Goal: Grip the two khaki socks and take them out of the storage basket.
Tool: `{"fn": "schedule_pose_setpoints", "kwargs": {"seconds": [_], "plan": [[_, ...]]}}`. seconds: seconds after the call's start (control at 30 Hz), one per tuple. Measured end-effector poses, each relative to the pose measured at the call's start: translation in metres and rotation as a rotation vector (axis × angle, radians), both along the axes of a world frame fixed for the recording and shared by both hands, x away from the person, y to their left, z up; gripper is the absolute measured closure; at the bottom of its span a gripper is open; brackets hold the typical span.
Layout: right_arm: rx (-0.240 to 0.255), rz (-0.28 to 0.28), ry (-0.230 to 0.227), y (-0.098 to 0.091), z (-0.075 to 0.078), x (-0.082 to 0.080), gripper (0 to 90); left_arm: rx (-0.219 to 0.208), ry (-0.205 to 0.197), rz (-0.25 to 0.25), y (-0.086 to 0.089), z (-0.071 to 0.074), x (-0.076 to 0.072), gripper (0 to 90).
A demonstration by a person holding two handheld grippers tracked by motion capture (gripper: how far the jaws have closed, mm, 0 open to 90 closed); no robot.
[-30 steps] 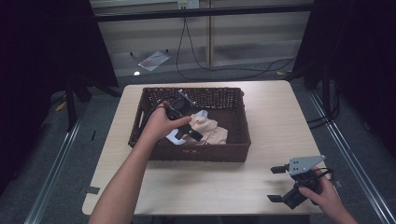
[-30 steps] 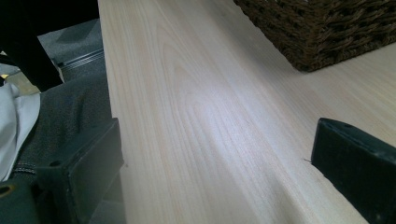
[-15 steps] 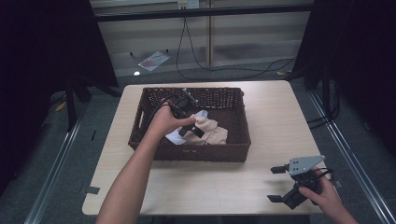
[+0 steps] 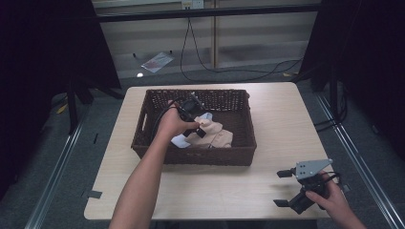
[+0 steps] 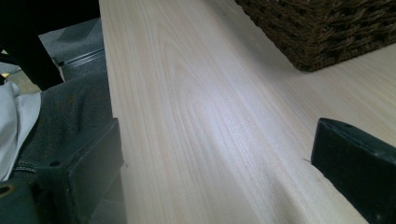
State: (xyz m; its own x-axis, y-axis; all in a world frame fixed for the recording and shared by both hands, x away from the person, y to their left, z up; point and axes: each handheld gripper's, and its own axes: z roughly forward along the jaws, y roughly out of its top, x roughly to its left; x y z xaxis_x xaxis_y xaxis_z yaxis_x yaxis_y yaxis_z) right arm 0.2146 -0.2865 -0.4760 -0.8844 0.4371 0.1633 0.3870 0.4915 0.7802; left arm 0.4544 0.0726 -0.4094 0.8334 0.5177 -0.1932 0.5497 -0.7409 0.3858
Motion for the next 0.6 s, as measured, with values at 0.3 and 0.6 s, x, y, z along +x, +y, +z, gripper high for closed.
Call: {"fn": "schedule_pose_setpoints", "kwargs": {"seconds": [0.3, 0.6], "plan": [[0.003, -0.002, 0.000, 0.000, 0.000, 0.000, 1.5, 0.019, 0.035, 0.011, -0.002, 0.003, 0.001, 88.4], [-0.002, -0.003, -0.003, 0.000, 0.000, 0.001, 1.5, 0.007, 0.065, 0.023, 0.000, 0.028, -0.006, 89.5]]}}
